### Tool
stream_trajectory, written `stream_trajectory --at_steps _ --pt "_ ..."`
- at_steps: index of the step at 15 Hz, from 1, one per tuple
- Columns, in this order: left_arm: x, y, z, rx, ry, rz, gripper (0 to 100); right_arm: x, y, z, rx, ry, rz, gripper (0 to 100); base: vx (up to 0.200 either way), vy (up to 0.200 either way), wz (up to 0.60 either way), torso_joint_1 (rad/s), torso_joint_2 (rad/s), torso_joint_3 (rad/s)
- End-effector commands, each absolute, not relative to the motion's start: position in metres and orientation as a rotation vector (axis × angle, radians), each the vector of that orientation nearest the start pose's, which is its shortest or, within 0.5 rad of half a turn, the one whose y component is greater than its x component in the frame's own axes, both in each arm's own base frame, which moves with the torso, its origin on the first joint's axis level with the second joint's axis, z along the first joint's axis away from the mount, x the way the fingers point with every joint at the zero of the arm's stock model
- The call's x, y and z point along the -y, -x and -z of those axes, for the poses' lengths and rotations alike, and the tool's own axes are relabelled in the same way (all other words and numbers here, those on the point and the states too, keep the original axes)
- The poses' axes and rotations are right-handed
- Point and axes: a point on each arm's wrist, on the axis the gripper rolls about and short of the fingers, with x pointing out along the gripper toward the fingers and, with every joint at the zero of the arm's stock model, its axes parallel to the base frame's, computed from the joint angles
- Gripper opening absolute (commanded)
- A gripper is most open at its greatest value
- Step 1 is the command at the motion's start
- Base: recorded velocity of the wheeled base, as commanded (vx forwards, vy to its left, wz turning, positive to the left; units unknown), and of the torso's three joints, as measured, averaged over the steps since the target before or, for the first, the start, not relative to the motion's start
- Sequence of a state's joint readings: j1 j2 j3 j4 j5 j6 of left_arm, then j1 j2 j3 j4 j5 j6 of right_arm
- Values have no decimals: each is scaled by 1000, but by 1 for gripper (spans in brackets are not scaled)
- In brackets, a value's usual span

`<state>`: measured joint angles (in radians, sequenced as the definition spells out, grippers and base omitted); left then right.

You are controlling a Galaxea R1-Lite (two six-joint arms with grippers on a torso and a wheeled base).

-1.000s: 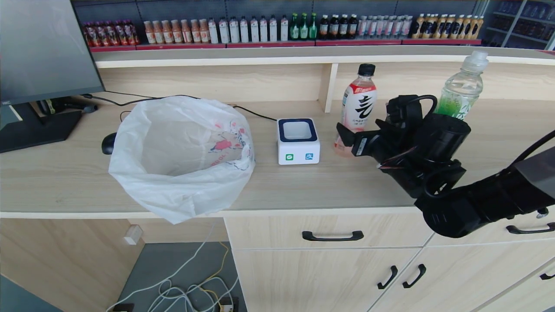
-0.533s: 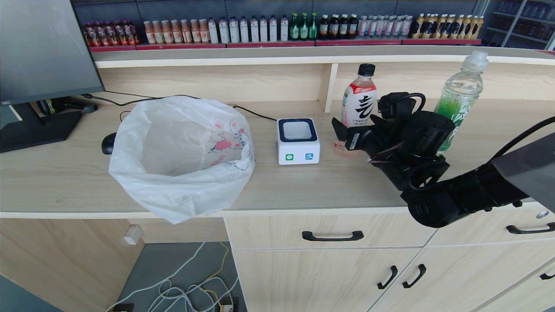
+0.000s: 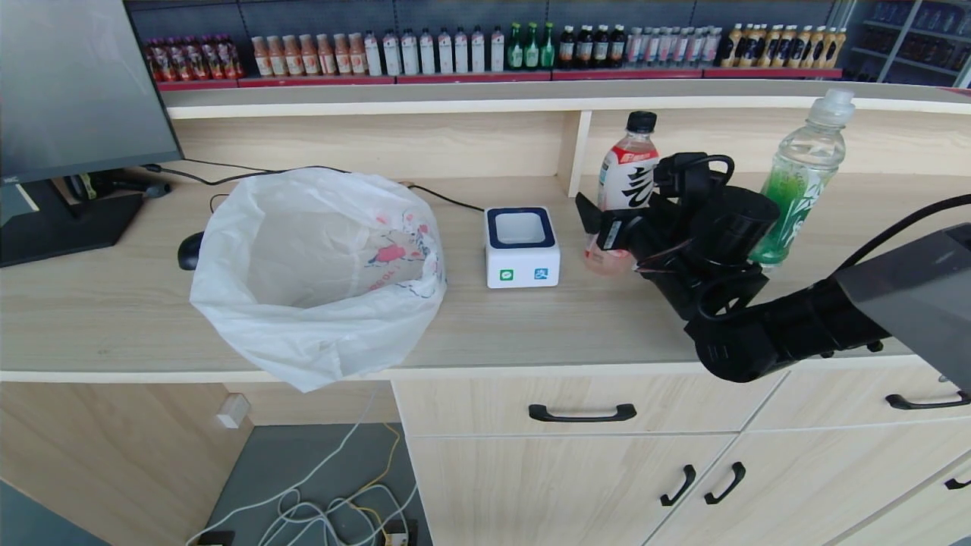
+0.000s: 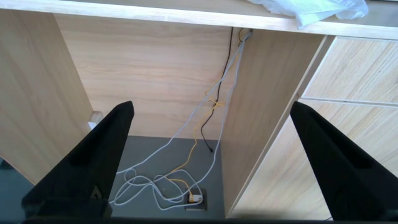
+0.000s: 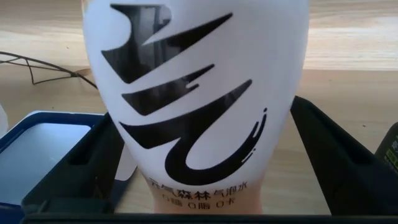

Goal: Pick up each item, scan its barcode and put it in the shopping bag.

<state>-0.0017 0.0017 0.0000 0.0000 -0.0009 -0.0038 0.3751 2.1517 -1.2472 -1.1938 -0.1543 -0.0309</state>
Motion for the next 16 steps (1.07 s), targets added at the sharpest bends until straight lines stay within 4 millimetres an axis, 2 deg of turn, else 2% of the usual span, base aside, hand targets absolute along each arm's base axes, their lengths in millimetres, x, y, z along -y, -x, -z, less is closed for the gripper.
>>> stream_trajectory --at_steps 1,4,5,16 --pt "0 23 -76 -2 5 2 100 -156 -406 -188 290 -47 -213 100 0 0 0 0 0 0" --pt "0 23 -76 -2 5 3 100 -156 -406 -187 288 -45 -213 100 0 0 0 0 0 0" --pt "0 23 -76 -2 5 2 100 -156 -406 -187 288 -45 -213 0 0 0 0 0 0 0" --pt "0 23 -76 -2 5 2 100 -155 -405 -190 296 -48 -211 0 0 0 0 0 0 0"
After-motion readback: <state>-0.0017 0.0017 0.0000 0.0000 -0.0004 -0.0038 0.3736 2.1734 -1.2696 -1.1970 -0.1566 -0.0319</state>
